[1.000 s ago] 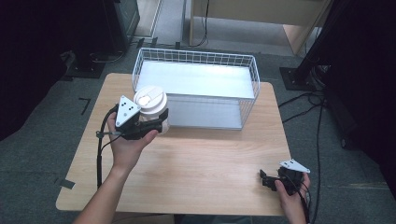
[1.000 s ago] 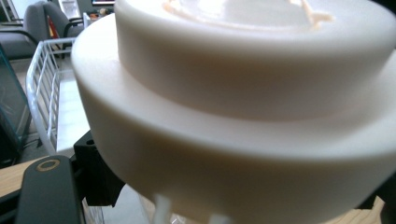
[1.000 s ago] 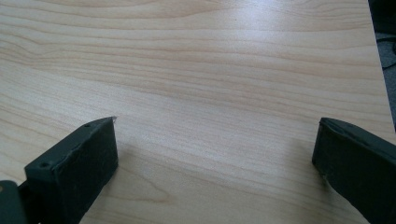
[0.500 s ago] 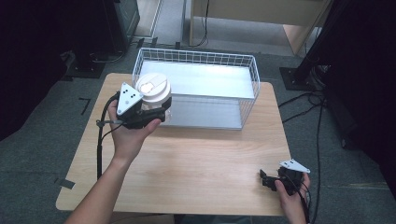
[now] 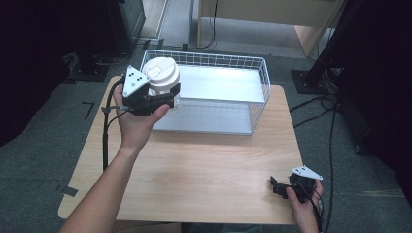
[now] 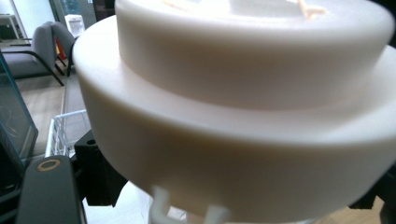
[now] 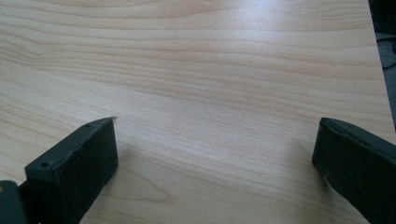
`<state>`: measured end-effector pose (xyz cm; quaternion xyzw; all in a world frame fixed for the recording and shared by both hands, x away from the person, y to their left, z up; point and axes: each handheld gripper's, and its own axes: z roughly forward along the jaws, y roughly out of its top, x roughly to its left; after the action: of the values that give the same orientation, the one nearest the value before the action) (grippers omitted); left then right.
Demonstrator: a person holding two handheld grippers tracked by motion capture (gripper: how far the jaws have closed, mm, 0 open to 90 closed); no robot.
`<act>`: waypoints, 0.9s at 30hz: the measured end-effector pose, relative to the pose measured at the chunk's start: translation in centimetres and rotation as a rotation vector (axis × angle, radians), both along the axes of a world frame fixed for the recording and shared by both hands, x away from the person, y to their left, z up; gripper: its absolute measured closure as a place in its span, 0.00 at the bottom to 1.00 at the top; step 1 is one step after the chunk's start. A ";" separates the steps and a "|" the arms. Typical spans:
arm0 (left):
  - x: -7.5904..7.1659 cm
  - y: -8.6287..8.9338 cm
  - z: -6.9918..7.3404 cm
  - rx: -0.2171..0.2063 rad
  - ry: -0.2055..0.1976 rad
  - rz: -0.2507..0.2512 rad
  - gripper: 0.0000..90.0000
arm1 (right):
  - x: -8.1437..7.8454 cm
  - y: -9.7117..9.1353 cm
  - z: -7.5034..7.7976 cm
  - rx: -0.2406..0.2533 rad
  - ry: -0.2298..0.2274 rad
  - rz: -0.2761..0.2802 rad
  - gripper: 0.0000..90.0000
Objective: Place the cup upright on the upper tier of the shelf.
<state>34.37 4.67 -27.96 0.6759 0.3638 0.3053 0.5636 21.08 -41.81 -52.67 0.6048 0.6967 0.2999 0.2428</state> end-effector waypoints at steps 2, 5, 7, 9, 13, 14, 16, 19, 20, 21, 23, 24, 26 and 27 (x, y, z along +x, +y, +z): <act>0.8 0.1 0.3 -0.014 0.005 0.012 0.18 | 0.0 0.0 0.0 0.000 0.000 0.000 0.00; 1.5 0.1 0.6 -0.025 0.004 0.023 0.17 | 0.0 0.0 0.0 0.000 0.000 0.000 0.00; 2.0 0.0 0.8 -0.024 0.004 0.028 0.18 | 0.0 0.0 0.0 0.000 0.002 0.004 0.00; 2.5 0.0 0.9 -0.025 0.011 0.031 0.18 | 0.0 0.0 0.0 0.001 0.002 0.004 0.00; 3.3 -0.1 1.1 -0.027 0.019 0.041 0.18 | 0.0 0.0 0.0 0.001 0.000 0.003 0.00; 3.6 -0.3 1.2 -0.019 0.016 0.043 0.18 | 0.0 0.0 0.0 0.001 0.001 0.004 0.00; 4.4 -0.6 1.4 -0.004 0.008 0.053 0.18 | 0.0 0.0 0.0 0.002 0.001 0.003 0.00; 5.4 -0.8 1.5 -0.008 0.010 0.060 0.18 | 0.0 0.0 0.0 0.002 0.001 0.003 0.00; 5.7 -0.9 1.5 -0.005 0.008 0.061 0.18 | 0.0 0.0 0.0 0.002 0.001 0.002 0.00; 6.0 -0.9 1.5 -0.003 0.008 0.061 0.18 | 0.0 0.0 0.0 0.002 0.001 0.002 0.00; 6.7 -1.1 1.4 -0.004 0.013 0.069 0.18 | 0.0 0.0 0.0 0.003 0.001 0.003 0.00; 6.7 -1.1 1.4 -0.004 0.013 0.069 0.18 | 0.0 0.0 0.0 0.003 0.001 0.003 0.00; 7.6 -1.3 1.4 -0.013 0.022 0.080 0.18 | 0.0 0.0 0.0 0.002 0.001 0.003 0.00; 7.9 -1.4 1.4 -0.011 0.024 0.084 0.18 | -0.1 0.0 0.0 0.000 0.001 0.004 0.00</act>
<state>42.31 3.23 -26.53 0.6605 0.4003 0.3184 0.5496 21.02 -41.81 -52.66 0.6036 0.6979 0.3002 0.2419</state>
